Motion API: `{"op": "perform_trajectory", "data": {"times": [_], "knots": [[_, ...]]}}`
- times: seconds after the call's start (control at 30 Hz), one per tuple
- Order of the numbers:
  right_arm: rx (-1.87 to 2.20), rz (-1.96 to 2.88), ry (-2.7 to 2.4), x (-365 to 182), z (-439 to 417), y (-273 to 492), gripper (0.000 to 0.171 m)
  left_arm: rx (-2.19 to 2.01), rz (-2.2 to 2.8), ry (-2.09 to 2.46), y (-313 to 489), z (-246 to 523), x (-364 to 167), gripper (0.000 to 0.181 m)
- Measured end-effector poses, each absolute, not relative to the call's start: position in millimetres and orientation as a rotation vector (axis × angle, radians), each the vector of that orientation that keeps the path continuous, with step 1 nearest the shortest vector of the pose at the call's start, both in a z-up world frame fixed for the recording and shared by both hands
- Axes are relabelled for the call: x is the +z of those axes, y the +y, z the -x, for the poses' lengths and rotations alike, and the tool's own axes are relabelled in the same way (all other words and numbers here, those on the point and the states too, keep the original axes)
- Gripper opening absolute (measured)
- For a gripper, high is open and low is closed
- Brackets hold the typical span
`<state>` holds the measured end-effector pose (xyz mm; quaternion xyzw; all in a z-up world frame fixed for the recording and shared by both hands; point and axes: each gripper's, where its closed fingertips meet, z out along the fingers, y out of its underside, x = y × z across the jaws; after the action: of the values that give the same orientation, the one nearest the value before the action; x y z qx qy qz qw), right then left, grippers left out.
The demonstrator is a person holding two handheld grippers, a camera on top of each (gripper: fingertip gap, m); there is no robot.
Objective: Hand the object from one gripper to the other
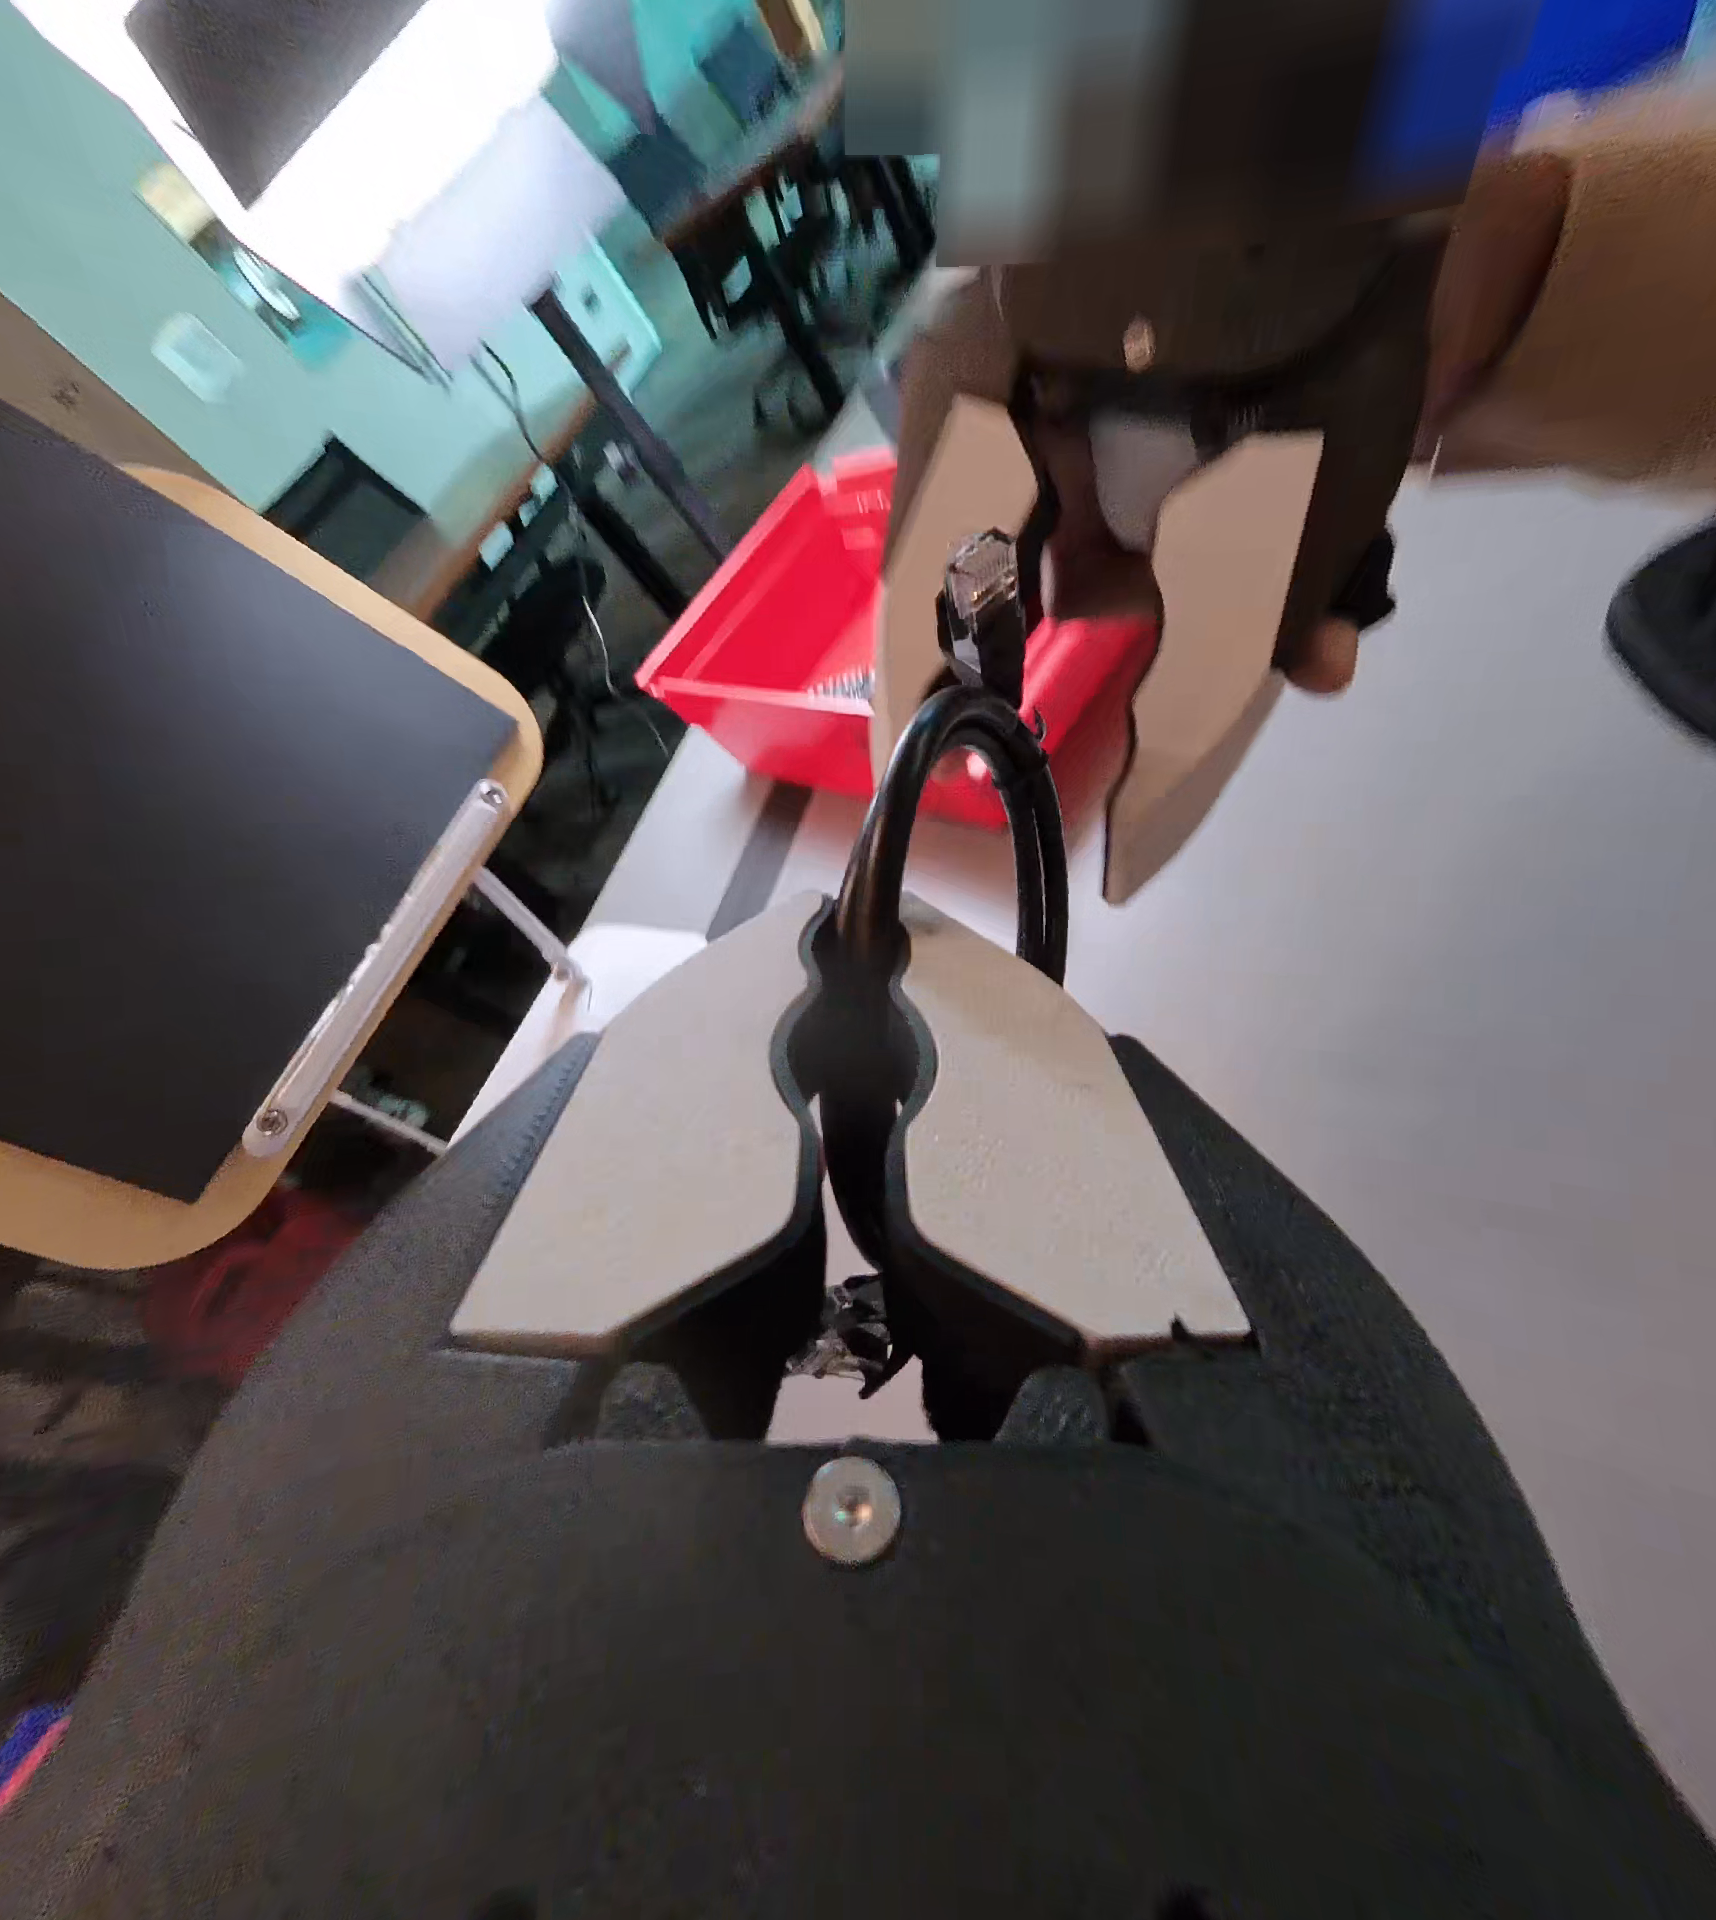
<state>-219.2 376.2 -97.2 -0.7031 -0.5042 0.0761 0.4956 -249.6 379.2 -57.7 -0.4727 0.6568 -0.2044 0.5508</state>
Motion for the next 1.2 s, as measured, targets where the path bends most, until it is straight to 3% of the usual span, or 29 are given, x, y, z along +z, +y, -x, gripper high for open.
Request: {"op": "perform_trajectory", "data": {"times": [0.03, 0.2, 0.27, 0.4, 0.5, 0.67, 0.77, 0.83, 0.87, 0.9, 0.97, 1.1, 1.13, 1.2], "knots": [[0.265, 1.697, -1.2, -96.2, 217.6, 375.3, 0.055, -0.555, 1.11, 1.494, 380.7, 252.3, -46.9, 0.006], [0.479, 1.568, -1.103, -78.9, 232.9, 374.6, 0.007, -0.831, 1.116, 1.391, 377.3, 255.5, -30.6, 0.012], [0.432, 1.607, -1.129, -79.8, 228.9, 373.5, 0.006, -0.894, 1.133, 1.399, 374.2, 261.1, -25.2, 0.035], [0.199, 1.72, -1.237, -99.1, 217.6, 374.1, 0.006, -0.722, 1.157, 1.557, 362.9, 263.8, -40.0, 0.044], [0.153, 1.743, -1.326, -113.5, 232.6, 369.5, 0.005, -0.485, 1.185, 1.732, 361.7, 251.4, -81.0, 0.022], [0.208, 1.642, -1.244, -91.3, 234.5, 369.5, 0.009, -0.51, 1.164, 1.681, 367.4, 251.9, -71.2, 0.018], [0.242, 1.648, -1.177, -84.0, 218.6, 374.2, 0.041, -0.627, 1.121, 1.596, 368.3, 259.2, -50.3, 0.016], [0.313, 1.629, -1.176, -85.6, 218.9, 372.6, 0.031, -0.744, 1.097, 1.569, 364.8, 260.9, -43.9, 0.016], [0.345, 1.59, -1.164, -80.8, 222.3, 371.6, 0.011, -0.793, 1.107, 1.575, 363.7, 261.6, -45.5, 0.017], [0.344, 1.577, -1.151, -77.3, 223.1, 372.3, 0.01, -0.829, 1.127, 1.576, 364.9, 263.2, -47.0, 0.019], [0.283, 1.644, -1.177, -82.1, 218.7, 372.5, 0.01, -0.862, 1.172, 1.572, 367.1, 269.0, -45.0, 0.044], [0.043, 1.733, -1.298, -101.6, 213.0, 371.6, 0.009, -0.686, 1.18, 1.669, 358.2, 263.9, -58.9, 0.045], [0.054, 1.734, -1.321, -103.4, 221.6, 369.2, 0.009, -0.605, 1.184, 1.725, 356.1, 256.7, -72.8, 0.043], [0.062, 1.71, -1.364, -106.0, 237.7, 364.2, 0.009, -0.425, 1.141, 1.783, 360.5, 246.1, -92.5, 0.008]]}}
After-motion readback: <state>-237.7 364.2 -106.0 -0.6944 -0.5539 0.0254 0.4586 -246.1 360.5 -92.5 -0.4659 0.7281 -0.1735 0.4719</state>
